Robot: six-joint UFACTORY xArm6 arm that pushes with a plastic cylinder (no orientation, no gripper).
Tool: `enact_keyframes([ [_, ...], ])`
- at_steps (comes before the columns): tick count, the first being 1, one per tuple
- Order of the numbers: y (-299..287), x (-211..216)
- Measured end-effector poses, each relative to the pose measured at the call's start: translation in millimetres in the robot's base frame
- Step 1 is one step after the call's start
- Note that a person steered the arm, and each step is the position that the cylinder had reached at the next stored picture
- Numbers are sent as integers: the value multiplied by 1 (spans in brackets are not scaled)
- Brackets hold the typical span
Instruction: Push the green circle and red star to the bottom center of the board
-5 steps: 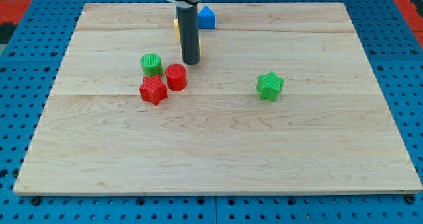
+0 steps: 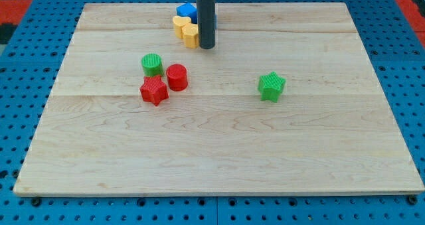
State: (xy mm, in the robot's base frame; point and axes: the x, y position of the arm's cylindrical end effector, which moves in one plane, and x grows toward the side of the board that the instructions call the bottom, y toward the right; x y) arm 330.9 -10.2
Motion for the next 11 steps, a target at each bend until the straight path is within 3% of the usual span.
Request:
enact_keyframes([
  [1,1,32],
  [5,-18,37],
  [6,-54,21],
  [8,-126,28],
  [11,-119,55],
])
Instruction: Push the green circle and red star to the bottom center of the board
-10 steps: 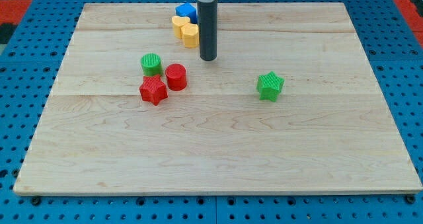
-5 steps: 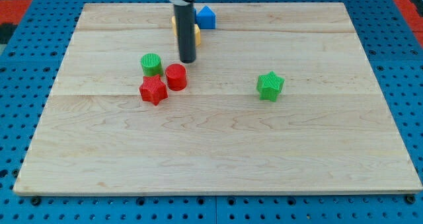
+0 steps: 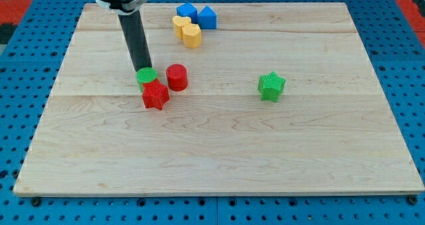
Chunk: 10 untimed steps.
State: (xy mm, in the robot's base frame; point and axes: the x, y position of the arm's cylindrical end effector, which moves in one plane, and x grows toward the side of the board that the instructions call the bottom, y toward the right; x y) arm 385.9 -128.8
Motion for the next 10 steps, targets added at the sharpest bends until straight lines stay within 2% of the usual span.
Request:
enact_keyframes([
  [3,25,81],
  [6,82,140],
  [8,32,79],
  [9,18,121],
  [10,19,144],
])
